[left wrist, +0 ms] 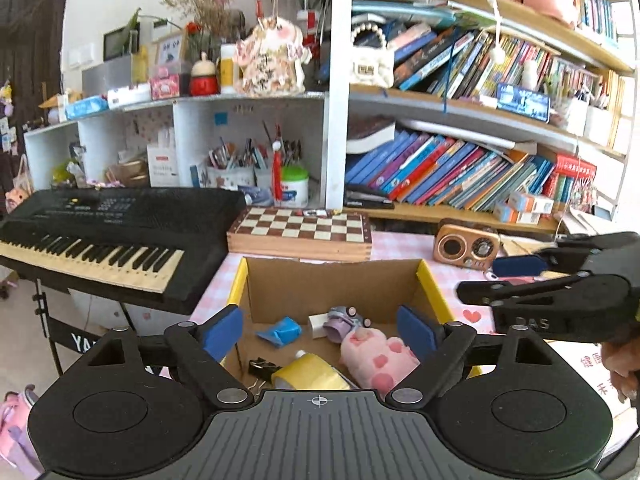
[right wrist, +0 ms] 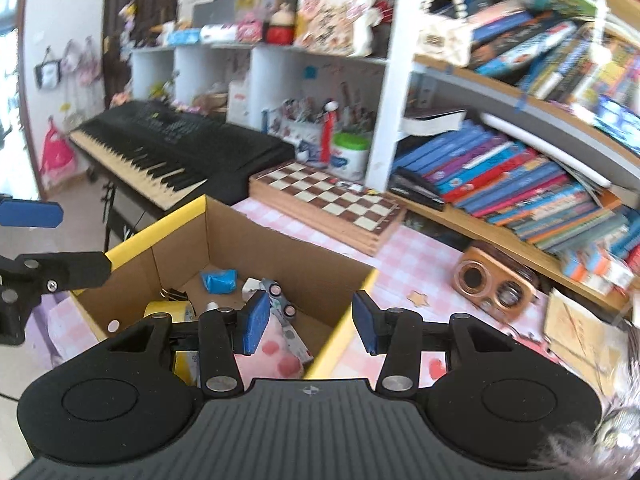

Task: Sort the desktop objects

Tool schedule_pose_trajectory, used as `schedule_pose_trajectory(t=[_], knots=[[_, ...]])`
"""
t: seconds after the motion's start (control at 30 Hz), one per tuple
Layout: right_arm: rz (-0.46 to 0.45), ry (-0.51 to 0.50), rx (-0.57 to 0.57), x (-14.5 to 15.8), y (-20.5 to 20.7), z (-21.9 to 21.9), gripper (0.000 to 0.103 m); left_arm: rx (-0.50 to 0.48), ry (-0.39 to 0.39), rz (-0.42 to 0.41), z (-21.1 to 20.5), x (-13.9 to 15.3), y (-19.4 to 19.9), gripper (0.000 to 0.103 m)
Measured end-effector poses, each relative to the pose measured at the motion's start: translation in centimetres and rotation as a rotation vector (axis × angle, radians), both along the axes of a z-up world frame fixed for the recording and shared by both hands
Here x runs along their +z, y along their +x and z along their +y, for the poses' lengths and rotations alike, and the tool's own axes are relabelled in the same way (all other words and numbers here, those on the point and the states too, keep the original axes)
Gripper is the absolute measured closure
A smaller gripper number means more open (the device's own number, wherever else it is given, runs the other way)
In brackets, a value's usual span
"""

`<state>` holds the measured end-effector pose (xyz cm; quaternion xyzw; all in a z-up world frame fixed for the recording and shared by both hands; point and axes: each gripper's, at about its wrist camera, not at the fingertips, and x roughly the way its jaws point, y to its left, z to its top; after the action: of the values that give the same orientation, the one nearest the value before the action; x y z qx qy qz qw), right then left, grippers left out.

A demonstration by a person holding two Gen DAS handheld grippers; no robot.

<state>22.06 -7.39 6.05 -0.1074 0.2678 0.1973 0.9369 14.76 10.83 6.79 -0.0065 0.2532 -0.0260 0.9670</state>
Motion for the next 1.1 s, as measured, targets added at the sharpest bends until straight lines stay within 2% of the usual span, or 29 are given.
schedule_pose_trajectory(t=[0.23,0.57,0.77,1.1], knots=[[-0.034,0.047,-0.117,-0.2,-5.6,-2.5,0.059,-0.02,0.048,-0.033,-1.5,-0.1,-3.8,0.014],[-0.033,0.08,-0.261,-2.4,-13.2,-5.0,0.058,-0.023,0.034,-0.039,-3.2,-1.3,-8.1,0.009],[-0.02,0.083,-0.316,-4.0,-16.5,-5.9,0.058,0.0,-0.012,-0.011,-3.9,-2.6,-9.8,0.009],[0.008,0.089,-0.364,-6.0,-19.9,-6.8,0.055,0.022,0.006,0.027,-5.6,-4.3,-12.1,0.009]])
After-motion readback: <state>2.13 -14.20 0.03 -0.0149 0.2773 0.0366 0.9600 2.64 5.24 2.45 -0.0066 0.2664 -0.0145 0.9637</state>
